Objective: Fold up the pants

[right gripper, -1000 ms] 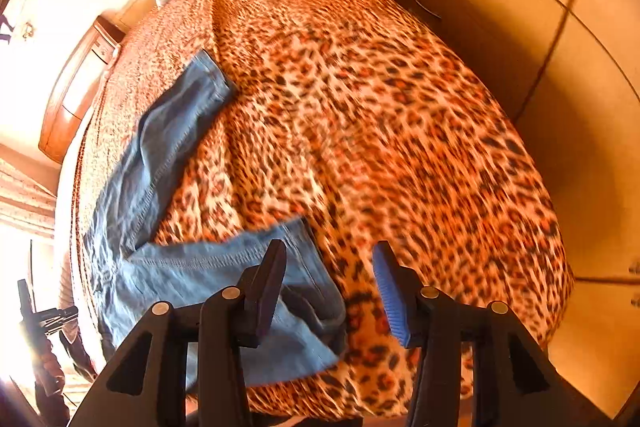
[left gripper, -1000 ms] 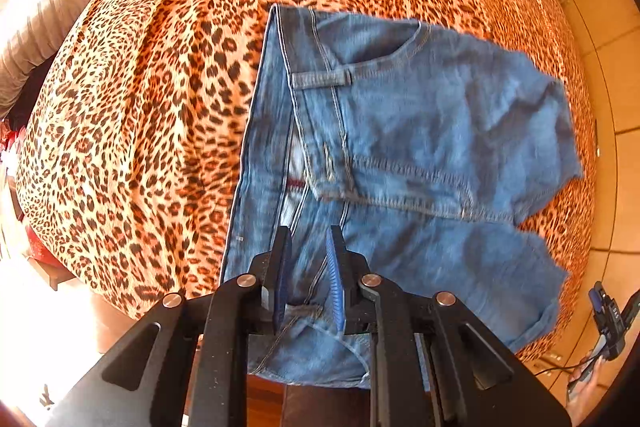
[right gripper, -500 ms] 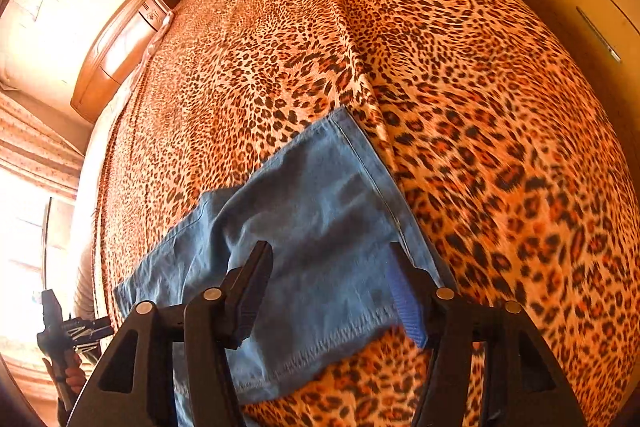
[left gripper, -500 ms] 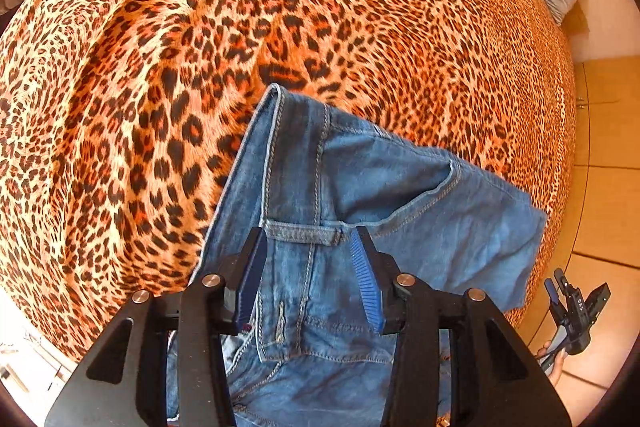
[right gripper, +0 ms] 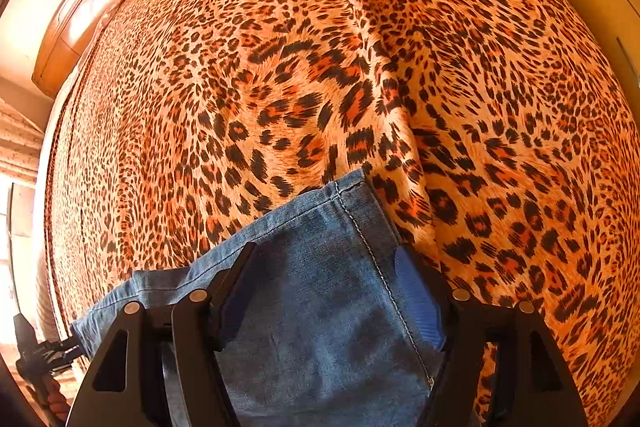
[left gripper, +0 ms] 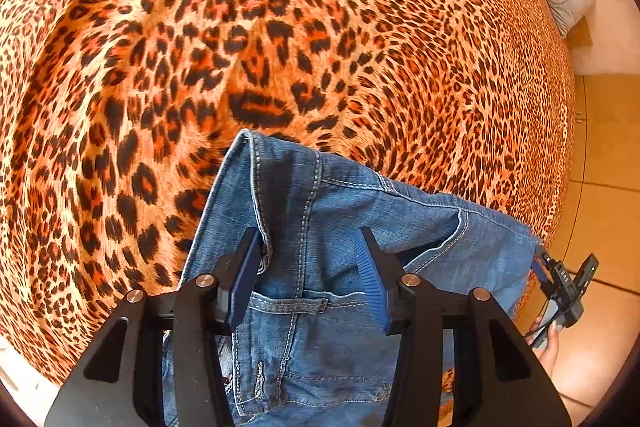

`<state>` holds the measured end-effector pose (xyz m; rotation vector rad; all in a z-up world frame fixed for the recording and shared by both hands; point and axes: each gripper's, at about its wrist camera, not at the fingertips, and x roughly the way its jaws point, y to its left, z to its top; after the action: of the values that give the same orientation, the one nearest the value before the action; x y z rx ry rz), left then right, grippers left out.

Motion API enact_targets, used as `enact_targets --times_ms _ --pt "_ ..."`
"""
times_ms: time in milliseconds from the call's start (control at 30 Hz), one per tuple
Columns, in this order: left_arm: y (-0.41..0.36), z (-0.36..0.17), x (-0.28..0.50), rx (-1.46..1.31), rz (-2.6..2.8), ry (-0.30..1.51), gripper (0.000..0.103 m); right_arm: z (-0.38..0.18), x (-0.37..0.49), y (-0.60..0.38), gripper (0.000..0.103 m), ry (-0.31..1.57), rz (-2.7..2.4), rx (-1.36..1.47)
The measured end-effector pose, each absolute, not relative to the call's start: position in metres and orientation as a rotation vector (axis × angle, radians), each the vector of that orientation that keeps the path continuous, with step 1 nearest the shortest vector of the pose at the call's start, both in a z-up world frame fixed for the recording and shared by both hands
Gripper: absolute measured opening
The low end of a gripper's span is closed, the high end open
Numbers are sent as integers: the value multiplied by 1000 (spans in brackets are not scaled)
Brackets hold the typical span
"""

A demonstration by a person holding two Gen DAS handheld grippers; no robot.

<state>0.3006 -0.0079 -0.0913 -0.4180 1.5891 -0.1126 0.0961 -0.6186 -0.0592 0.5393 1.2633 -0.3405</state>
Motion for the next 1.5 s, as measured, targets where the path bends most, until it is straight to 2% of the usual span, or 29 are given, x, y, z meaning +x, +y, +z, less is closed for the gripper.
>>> enact_targets --times_ms 33,67,133,167,267,333,367,400,467,533,567,633,700,767,833,900,933,967,1000,1067,1167,1233,1300,1367,1400,1467,1500 --pt "-13 -86 300 -363 -93 1564 17 -58 99 -614 64 1269 -334 484" --pt "-19 -83 301 -297 -66 1555 8 -56 101 -609 38 1270 -332 425" --pt "-29 -80 304 -187 -7 1540 1 -55 103 -601 2 1291 -326 351" --pt "-31 -76 305 -136 23 1524 1 -55 104 -601 0 1302 -319 348" --pt "-36 -64 313 -32 105 1440 1 -26 108 -607 0 1204 -330 350" --pt "-35 -70 321 -1 157 1450 0 -6 109 -625 0 1115 -349 437" --pt "-34 -74 323 -1 172 1472 0 -6 112 -634 0 1130 -363 462" --pt "-31 -76 322 -37 155 1492 0 -11 113 -641 6 1158 -375 484" --pt "-27 -78 320 -88 130 1502 0 -25 107 -647 8 1209 -322 557" --pt "-20 -78 313 -133 86 1532 0 -35 100 -642 17 1249 -335 506" --pt "-17 -79 310 -169 68 1548 1 -42 96 -641 29 1260 -334 496" --pt "-12 -82 306 -264 26 1573 1 -52 88 -640 46 1267 -354 502" --pt "-7 -85 301 -364 -4 1569 1 -56 84 -640 51 1241 -356 528" --pt "-1 -87 301 -443 -13 1566 4 -57 83 -637 67 1219 -338 546" --pt "3 -95 299 -508 -31 1590 29 -56 88 -629 65 1223 -325 506" --pt "-1 -102 298 -512 -19 1605 32 -55 97 -611 44 1247 -320 394" --pt "-9 -99 301 -470 -17 1594 30 -53 99 -604 19 1259 -319 334" --pt "-15 -95 303 -423 -16 1574 23 -53 102 -599 15 1270 -311 305" --pt "-22 -90 304 -394 -16 1549 2 -52 104 -597 14 1271 -313 292" --pt "-26 -80 313 -384 -14 1499 0 -40 114 -599 13 1236 -317 291" --pt "-31 -73 330 -238 85 1466 0 -6 118 -624 13 1099 -337 410" --pt "-26 -83 337 -218 115 1518 0 -16 129 -635 13 1157 -381 409" --pt "-15 -89 333 -220 124 1538 0 -37 131 -637 21 1256 -414 380" --pt "-5 -93 316 -261 107 1558 0 -50 122 -639 23 1303 -417 399" --pt "1 -93 301 -294 96 1572 0 -46 115 -642 28 1265 -394 428" --pt "13 -88 283 -366 41 1581 0 -35 91 -651 61 1199 -360 522" --pt "16 -86 272 -388 12 1579 0 -31 75 -655 64 1178 -361 556"
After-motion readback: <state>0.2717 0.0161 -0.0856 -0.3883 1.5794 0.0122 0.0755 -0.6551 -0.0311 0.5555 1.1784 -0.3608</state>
